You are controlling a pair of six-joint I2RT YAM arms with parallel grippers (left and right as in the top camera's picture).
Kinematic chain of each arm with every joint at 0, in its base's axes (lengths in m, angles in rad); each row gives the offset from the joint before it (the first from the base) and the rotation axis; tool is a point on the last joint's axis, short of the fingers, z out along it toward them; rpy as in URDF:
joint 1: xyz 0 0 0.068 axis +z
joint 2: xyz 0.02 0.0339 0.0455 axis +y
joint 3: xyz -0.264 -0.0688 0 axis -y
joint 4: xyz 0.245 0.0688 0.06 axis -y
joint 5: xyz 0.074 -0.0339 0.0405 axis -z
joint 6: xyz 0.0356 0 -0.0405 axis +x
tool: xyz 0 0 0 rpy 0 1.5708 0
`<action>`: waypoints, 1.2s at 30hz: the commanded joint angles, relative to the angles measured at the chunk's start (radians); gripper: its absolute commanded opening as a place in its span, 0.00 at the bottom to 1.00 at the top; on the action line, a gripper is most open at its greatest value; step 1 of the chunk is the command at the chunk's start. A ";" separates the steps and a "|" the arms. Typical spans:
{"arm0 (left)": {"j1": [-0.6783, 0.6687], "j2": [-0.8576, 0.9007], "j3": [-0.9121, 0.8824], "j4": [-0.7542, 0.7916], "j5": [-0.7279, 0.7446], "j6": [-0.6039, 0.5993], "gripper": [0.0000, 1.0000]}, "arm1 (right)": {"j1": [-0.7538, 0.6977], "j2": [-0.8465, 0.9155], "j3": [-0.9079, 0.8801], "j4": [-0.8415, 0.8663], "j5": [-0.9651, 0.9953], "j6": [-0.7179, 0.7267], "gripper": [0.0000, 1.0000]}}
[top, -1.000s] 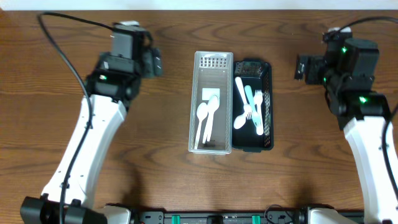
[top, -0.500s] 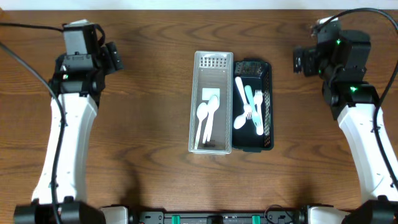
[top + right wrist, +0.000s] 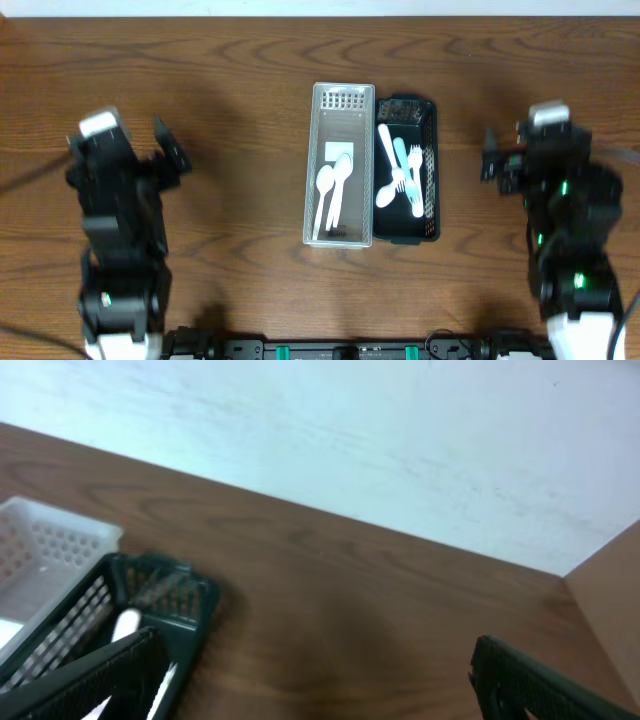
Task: Pack container
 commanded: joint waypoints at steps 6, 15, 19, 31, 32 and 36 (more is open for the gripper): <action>-0.030 -0.310 -0.354 0.122 -0.009 0.016 0.98 | 0.012 -0.360 -0.338 0.101 0.086 0.009 0.99; -0.030 -0.359 -0.440 0.143 -0.009 0.016 0.98 | 0.012 -0.412 -0.404 0.180 0.153 0.009 0.99; -0.030 -0.359 -0.440 0.143 -0.009 0.016 0.98 | 0.012 -0.411 -0.404 0.134 0.153 0.009 0.99; -0.030 -0.359 -0.440 0.143 -0.009 0.016 0.98 | 0.012 -0.411 -0.404 -0.265 0.153 0.009 0.99; -0.030 -0.359 -0.440 0.143 -0.009 0.016 0.98 | 0.012 -0.411 -0.404 -0.306 0.153 0.009 0.99; -0.030 -0.359 -0.440 0.143 -0.009 0.016 0.98 | 0.012 -0.412 -0.404 -0.449 0.153 0.009 0.99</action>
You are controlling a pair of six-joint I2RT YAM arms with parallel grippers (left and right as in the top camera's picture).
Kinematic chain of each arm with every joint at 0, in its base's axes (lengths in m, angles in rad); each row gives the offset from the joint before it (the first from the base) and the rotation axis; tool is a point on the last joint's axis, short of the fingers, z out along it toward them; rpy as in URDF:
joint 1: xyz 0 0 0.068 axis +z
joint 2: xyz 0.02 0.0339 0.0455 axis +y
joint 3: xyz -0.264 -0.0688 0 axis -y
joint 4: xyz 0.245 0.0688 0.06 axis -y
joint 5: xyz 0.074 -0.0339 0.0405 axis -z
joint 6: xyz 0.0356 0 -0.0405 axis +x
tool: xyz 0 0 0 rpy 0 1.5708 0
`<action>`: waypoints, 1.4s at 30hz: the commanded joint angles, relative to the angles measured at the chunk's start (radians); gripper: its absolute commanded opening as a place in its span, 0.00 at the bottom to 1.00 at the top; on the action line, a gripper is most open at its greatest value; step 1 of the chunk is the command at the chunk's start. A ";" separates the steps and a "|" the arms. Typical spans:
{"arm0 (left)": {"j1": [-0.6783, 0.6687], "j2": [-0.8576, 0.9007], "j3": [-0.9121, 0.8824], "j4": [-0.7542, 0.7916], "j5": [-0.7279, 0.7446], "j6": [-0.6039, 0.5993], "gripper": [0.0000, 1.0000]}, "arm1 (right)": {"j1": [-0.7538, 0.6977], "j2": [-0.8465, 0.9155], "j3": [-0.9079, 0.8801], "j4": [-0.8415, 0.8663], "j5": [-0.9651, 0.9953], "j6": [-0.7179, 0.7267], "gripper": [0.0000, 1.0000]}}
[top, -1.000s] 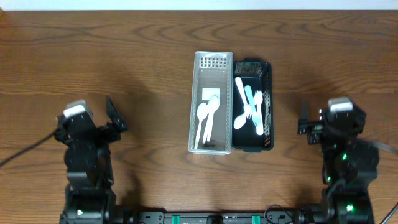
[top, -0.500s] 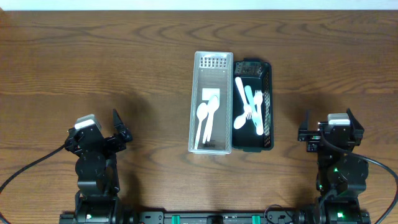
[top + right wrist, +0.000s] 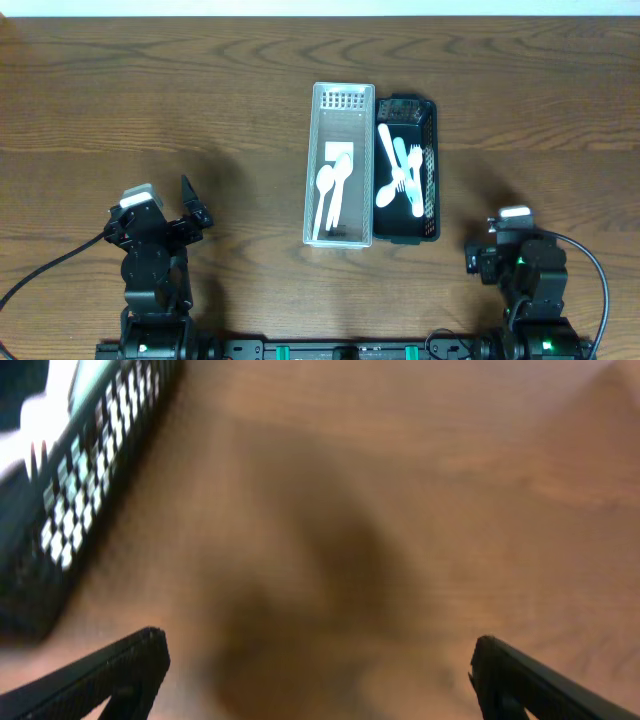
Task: Pack container
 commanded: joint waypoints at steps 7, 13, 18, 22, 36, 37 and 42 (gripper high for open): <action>-0.004 -0.008 0.007 0.005 -0.009 0.013 0.98 | 0.012 -0.008 0.008 -0.224 0.005 0.009 0.99; -0.004 -0.008 0.007 0.005 -0.009 0.013 0.98 | 0.016 -0.053 0.003 -0.100 -0.078 0.009 0.99; -0.004 -0.008 0.007 0.005 -0.009 0.013 0.98 | 0.042 -0.158 -0.083 0.325 -0.217 0.010 0.99; -0.004 -0.008 0.007 0.005 -0.009 0.013 0.98 | 0.049 -0.234 -0.200 0.589 -0.221 0.045 0.99; -0.004 -0.008 0.007 0.005 -0.009 0.013 0.98 | 0.049 -0.360 -0.282 0.575 -0.175 0.193 0.99; -0.004 -0.008 0.007 0.005 -0.009 0.013 0.98 | 0.049 -0.360 -0.282 0.534 -0.175 0.213 0.99; -0.004 -0.008 0.007 0.005 -0.008 0.013 0.98 | 0.049 -0.360 -0.282 0.532 -0.175 0.193 0.99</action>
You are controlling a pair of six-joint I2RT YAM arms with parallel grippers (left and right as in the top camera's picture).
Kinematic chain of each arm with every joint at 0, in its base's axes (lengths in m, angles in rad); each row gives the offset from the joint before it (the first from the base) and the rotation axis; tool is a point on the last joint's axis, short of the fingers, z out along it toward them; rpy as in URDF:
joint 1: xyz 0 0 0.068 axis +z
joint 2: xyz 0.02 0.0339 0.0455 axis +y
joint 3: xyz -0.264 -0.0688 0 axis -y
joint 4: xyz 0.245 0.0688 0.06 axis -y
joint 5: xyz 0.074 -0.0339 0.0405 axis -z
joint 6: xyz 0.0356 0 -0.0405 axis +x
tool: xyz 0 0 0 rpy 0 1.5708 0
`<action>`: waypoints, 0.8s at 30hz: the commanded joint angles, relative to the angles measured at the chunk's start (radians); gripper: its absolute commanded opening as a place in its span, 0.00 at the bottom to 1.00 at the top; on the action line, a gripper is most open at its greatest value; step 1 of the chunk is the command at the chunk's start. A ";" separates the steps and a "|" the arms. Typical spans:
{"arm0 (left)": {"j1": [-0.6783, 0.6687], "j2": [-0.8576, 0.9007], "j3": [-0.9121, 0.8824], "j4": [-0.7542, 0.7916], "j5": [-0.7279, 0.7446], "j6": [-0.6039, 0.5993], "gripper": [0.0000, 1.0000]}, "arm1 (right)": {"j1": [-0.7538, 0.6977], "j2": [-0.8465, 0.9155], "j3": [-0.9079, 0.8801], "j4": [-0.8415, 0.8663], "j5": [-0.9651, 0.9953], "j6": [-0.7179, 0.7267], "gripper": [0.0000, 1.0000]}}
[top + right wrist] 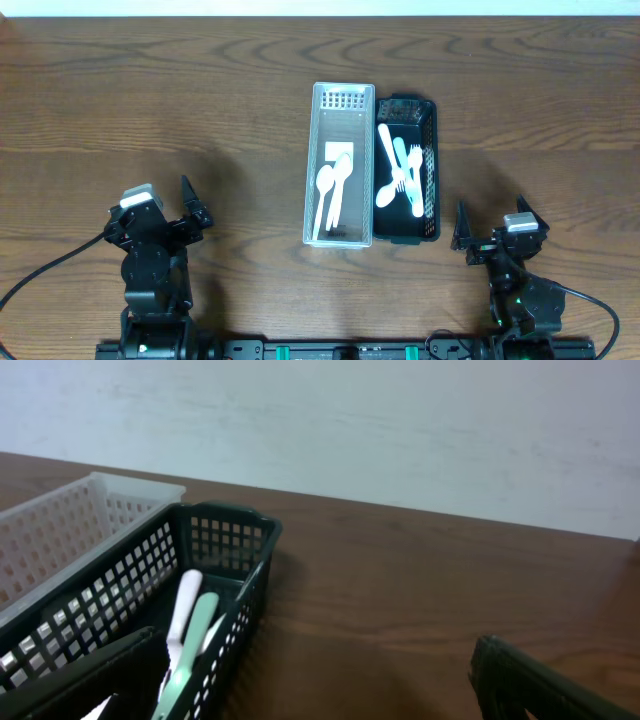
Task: Pack container
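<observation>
A white slotted tray (312,180) holds two white spoons (332,188) in the table's middle. Beside it on the right a black mesh basket (431,170) holds white and pale green plastic cutlery (398,172). My right gripper (493,226) sits low at the near right, open and holding nothing, just right of the basket's near end. In the right wrist view the basket (215,550) and the cutlery (188,635) lie ahead on the left, with my right gripper (315,695) wide apart over bare wood. My left gripper (194,203) rests at the near left, open.
The white tray (60,530) shows beyond the basket in the right wrist view, with a pale wall (400,430) behind the table. Brown wood table (150,90) spreads all round the two containers. A cable (40,272) trails off the left arm.
My right arm has settled lower at the near right edge, and its wrist camera has tilted up from the tabletop to the basket and wall. The left arm and cutlery are unchanged.
Both arms were first raised beside the containers, at mid-table left and right. Then both stood drawn back to the near edge, the right wrist camera looking down at wood. Now the right arm sits lowest, facing the basket. Cutlery stayed put throughout.
</observation>
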 commanded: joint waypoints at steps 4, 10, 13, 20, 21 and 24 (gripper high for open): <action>-0.004 -0.007 0.007 0.005 -0.009 0.013 0.98 | 0.010 -0.007 -0.002 -0.006 0.005 0.023 0.99; -0.004 -0.007 0.007 0.005 -0.009 0.013 0.97 | 0.009 -0.007 -0.002 -0.005 0.004 0.031 0.99; -0.004 -0.007 0.007 0.005 -0.009 0.013 0.98 | 0.010 -0.007 -0.002 -0.004 0.004 0.031 0.99; -0.004 -0.007 0.007 0.005 -0.009 0.013 0.98 | 0.010 -0.007 -0.002 -0.004 0.004 0.031 0.99; -0.004 -0.007 0.007 0.005 -0.009 0.013 0.98 | 0.010 -0.007 -0.002 -0.005 0.004 0.031 0.99; -0.004 -0.007 0.007 0.005 -0.009 0.013 0.98 | 0.010 -0.007 -0.002 -0.005 0.004 0.031 0.99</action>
